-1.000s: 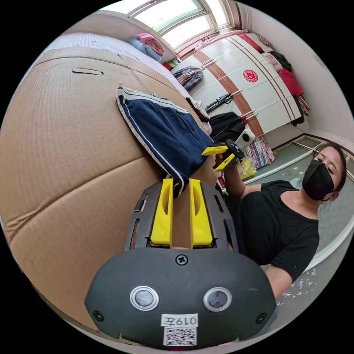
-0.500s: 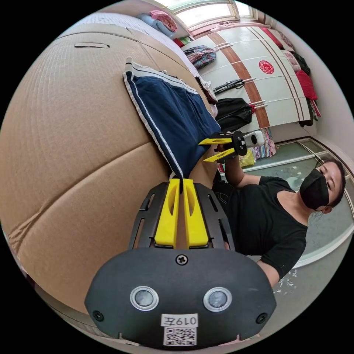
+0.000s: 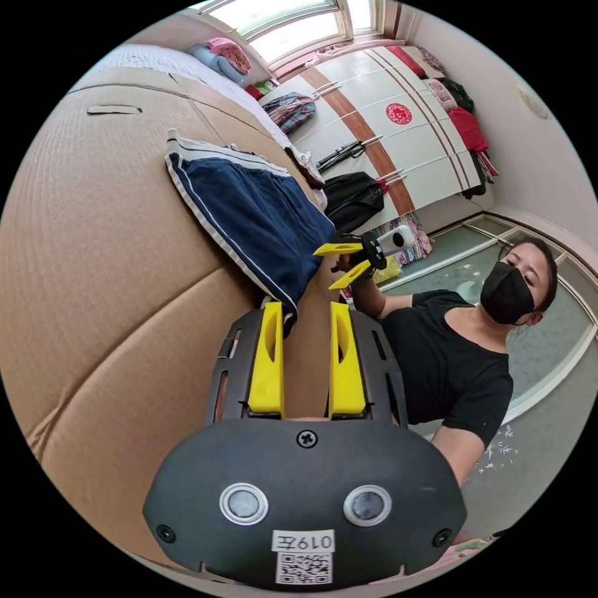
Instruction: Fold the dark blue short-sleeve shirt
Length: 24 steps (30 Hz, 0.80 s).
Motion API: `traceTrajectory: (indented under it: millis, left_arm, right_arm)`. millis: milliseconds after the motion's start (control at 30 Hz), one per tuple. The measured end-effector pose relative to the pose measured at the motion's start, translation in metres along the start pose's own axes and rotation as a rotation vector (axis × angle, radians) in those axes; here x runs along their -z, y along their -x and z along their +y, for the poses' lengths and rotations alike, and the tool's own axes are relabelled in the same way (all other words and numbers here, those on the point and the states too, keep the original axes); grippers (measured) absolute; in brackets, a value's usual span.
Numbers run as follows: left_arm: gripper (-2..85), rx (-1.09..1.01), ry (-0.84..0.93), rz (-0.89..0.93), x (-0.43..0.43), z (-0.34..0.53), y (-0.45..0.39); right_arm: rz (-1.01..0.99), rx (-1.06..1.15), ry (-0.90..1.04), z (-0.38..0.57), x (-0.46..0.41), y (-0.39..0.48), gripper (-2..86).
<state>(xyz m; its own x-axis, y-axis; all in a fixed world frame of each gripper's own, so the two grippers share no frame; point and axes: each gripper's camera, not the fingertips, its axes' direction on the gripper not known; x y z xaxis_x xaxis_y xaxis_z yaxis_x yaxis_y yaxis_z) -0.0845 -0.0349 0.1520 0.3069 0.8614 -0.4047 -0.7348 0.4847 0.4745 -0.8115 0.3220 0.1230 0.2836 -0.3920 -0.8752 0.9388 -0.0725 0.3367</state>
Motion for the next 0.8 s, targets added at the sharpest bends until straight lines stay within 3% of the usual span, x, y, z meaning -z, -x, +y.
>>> traceTrajectory:
  millis: [200,467,800]
  left_arm:
    - [3.5,0.045,0.042,0.0,-0.013,-0.004,0.016]
    - [2.7,0.091,0.034,0.078,-0.015,-0.01,0.03]
    - [2.6,0.092,0.072,0.078,-0.025,-0.018,0.036]
  right_arm:
    - [0.056,0.078,0.038,-0.047,-0.003,0.054,12.1]
    - [0.585,0.429,0.168,-0.107,-0.041,0.193,8.6]
    - [0.781,0.538,0.332,-0.146,-0.07,0.262,6.0]
